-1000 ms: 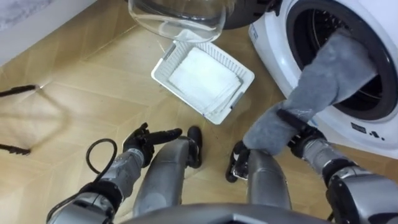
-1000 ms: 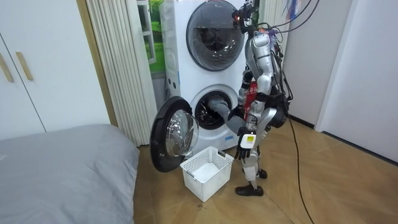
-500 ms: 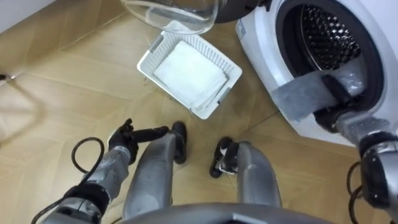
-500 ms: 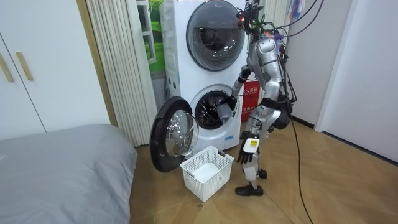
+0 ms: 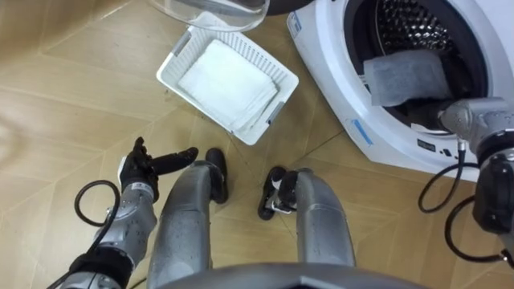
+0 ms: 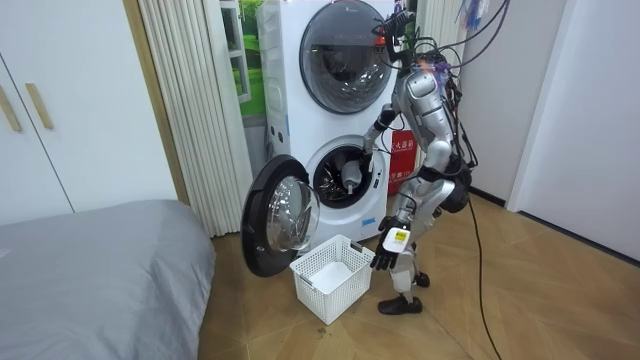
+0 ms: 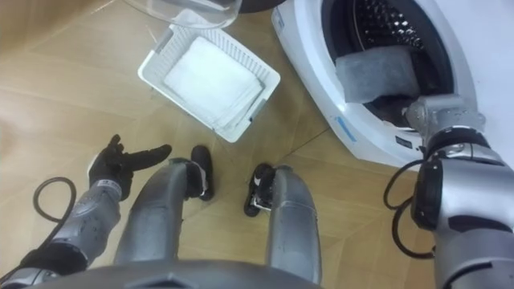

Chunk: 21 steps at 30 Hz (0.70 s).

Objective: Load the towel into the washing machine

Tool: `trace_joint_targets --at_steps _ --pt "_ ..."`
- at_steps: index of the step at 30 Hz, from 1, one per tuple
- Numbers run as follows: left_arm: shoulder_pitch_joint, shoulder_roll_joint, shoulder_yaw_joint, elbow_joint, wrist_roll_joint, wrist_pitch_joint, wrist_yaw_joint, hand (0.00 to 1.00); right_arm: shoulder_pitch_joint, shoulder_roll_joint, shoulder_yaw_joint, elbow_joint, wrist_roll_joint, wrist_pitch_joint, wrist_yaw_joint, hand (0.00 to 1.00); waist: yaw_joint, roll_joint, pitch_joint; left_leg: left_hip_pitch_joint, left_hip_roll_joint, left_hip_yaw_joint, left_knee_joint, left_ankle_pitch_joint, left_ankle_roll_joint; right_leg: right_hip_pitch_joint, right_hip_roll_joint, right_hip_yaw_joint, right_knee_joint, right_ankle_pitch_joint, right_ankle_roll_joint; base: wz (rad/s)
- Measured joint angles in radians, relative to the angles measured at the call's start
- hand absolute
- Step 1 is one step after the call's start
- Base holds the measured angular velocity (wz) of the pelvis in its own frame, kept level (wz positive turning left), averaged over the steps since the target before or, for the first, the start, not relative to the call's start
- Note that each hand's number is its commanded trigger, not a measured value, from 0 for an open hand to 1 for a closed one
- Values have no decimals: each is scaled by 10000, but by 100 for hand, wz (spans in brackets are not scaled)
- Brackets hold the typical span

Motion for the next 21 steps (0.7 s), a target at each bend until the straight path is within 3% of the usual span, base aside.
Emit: trace_joint_targets --at_steps 5,11,13,18,21 --pt "-18 -91 -8 1 21 -91 142 0 -89 -67 -476 51 271 -93 -628 0 -166 8 -3 -68 -79 81 79 -99 160 -13 -134 -47 77 -107 137 7" --pt "-116 -140 -23 4 35 -185 161 0 -90 -66 -781 -12 352 -698 -1322 0 -42 76 -28 -126 -78 85 103 -129 205 -28 -88 4 35 -105 193 1" --pt "-163 -134 -75 6 186 -305 160 0 -65 -67 -1091 -12 475 -1018 -1521 0 59 146 -29 -73 -75 82 89 -129 205 38 -86 -11 25 -100 201 2" --pt "-147 -186 -229 54 272 -470 -95 0 109 -66 -1356 -439 523 -1787 -2122 0 313 605 -19 387 -106 130 -199 -130 226 420 -93 4 -143 -95 238 1" --pt "-154 -177 -200 271 314 -653 -301 0 398 -63 -1356 -679 659 -2000 -2394 0 531 665 -36 743 -155 192 -488 -61 216 684 -82 68 -346 -75 278 -2"
